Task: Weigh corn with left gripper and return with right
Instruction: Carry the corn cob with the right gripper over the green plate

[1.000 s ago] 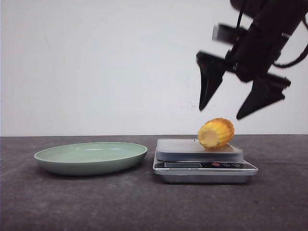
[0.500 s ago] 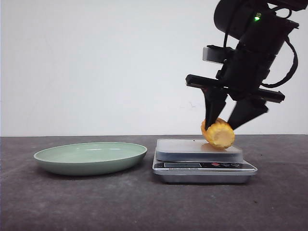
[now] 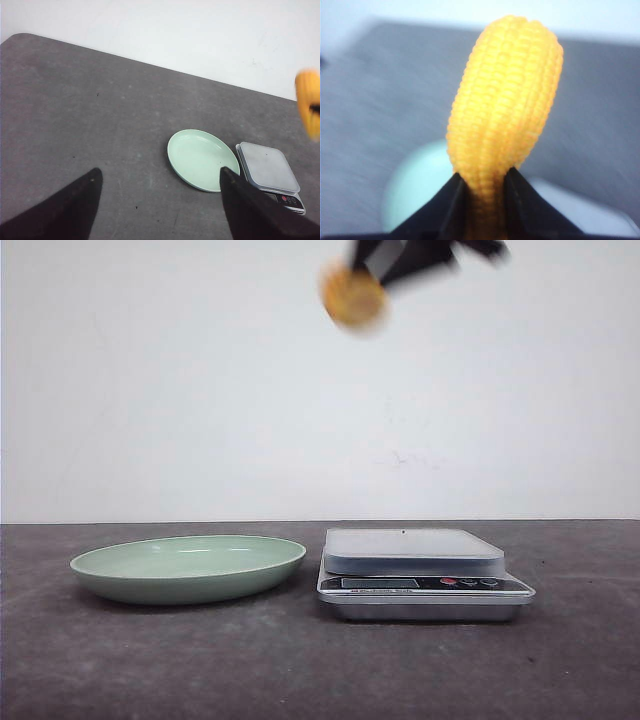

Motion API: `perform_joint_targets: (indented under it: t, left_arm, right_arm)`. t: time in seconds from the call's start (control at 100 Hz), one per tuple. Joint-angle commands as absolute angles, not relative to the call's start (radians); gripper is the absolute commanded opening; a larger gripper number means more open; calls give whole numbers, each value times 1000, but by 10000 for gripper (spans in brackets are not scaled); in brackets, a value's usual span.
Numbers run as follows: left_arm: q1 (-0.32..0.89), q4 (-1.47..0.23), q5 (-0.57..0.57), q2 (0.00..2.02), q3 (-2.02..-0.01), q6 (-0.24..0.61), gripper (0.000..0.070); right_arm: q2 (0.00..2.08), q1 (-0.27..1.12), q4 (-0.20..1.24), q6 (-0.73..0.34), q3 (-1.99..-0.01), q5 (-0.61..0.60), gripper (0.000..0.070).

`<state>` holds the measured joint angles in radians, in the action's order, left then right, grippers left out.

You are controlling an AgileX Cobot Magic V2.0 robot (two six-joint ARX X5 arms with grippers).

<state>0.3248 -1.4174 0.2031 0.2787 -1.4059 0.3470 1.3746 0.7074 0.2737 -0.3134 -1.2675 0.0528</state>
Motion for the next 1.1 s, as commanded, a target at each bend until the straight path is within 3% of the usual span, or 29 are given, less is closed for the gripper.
perform_joint_targets:
  t: [0.0,0.3,0.47,0.77,0.82,0.93,1.03,1.09]
  left_arm:
    - [326,-1438,201,275,-1419,334,432]
    - [326,-1438,202,275,-1419,337,432]
    - [326,-1436,212,276,-1419,342,432]
    - [326,-1436,213,275,-1419,348,432]
    - [326,-1437,213,276,-1419,348,432]
    - [326,-1438,213,275,-1419,348,432]
    - [326,-1438,213,275,-1419,348,432]
    - [326,-1438,213,275,-1419,348,432]
  right_arm:
    - [1422,753,270,-291,-1349,54,0]
    - [1691,847,277,-348,-1556,61,0]
    - [1855,848,299,-406,-1567,59,0]
    - [2058,847,344,-419,-1567,30,4]
    - [2078,847,342,-423,-1567,7,55]
    - [2100,847,341,-434,-1567,-2,254]
    - [2101,847,329,-429,-1567,1,353]
    - [2101,847,313,-427,-1567,0,445]
